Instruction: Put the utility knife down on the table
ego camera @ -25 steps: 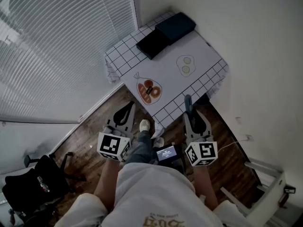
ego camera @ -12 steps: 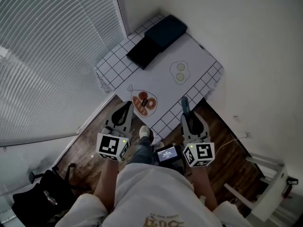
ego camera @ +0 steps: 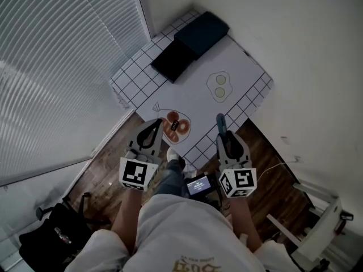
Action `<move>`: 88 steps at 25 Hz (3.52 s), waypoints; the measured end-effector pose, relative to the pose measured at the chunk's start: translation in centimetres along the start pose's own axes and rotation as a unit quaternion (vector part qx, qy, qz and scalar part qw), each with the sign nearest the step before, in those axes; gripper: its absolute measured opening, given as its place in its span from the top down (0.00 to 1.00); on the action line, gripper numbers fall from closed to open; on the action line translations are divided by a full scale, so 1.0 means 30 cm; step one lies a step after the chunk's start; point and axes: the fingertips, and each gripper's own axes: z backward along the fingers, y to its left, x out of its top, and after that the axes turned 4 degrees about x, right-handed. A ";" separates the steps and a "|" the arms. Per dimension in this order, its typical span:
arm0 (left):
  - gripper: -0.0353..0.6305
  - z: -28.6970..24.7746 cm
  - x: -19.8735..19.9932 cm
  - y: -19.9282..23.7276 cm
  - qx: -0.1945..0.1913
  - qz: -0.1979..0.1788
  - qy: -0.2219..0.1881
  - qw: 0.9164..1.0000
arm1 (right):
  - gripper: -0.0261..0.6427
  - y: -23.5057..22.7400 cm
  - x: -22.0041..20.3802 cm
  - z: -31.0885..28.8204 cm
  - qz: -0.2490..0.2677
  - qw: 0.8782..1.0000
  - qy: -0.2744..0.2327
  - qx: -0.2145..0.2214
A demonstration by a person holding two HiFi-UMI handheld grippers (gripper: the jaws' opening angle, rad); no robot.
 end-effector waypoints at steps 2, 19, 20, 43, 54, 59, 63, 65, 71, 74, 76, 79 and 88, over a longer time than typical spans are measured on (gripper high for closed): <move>0.94 -0.017 -0.023 0.001 -0.003 0.008 0.008 1.000 | 0.75 -0.003 -0.014 -0.018 0.002 1.000 0.008 0.001; 0.94 -0.122 -0.234 0.009 -0.021 0.014 0.063 0.998 | 0.75 -0.034 -0.194 -0.116 -0.003 0.998 0.067 0.001; 0.94 -0.130 -0.246 0.005 -0.022 0.014 0.066 0.997 | 0.76 -0.036 -0.206 -0.120 -0.003 0.998 0.070 0.001; 0.94 -0.172 -0.480 -0.013 -0.040 0.030 0.128 0.991 | 0.75 -0.032 -0.525 -0.231 0.016 0.984 0.175 0.032; 0.94 -0.230 -0.513 -0.041 -0.063 0.036 0.141 0.987 | 0.75 -0.059 -0.587 -0.275 0.037 0.975 0.216 0.021; 0.94 -0.233 -0.531 -0.042 -0.065 0.041 0.144 0.987 | 0.75 -0.057 -0.594 -0.279 0.044 0.972 0.227 0.033; 0.94 -0.235 -0.538 -0.047 -0.067 0.048 0.145 0.986 | 0.74 -0.053 -0.606 -0.283 0.069 0.967 0.241 0.038; 0.94 -0.239 -0.536 -0.050 -0.069 0.048 0.145 0.986 | 0.74 -0.053 -0.606 -0.284 0.070 0.968 0.240 0.037; 0.94 -0.242 -0.504 -0.061 -0.079 0.051 0.134 0.986 | 0.74 -0.055 -0.603 -0.280 0.044 0.970 0.234 0.038; 0.94 -0.239 -0.491 -0.053 -0.080 0.051 0.128 0.987 | 0.74 -0.059 -0.597 -0.282 0.042 0.971 0.232 0.036; 0.94 -0.229 -0.500 -0.046 -0.075 0.053 0.129 0.987 | 0.74 -0.061 -0.600 -0.280 0.038 0.974 0.223 0.034; 0.94 -0.218 -0.506 -0.045 -0.072 0.055 0.131 0.987 | 0.74 -0.063 -0.581 -0.276 0.028 0.976 0.212 0.032; 0.94 -0.204 -0.442 -0.045 -0.063 0.052 0.111 0.990 | 0.94 -0.101 -0.442 -0.238 0.064 0.988 0.143 -0.016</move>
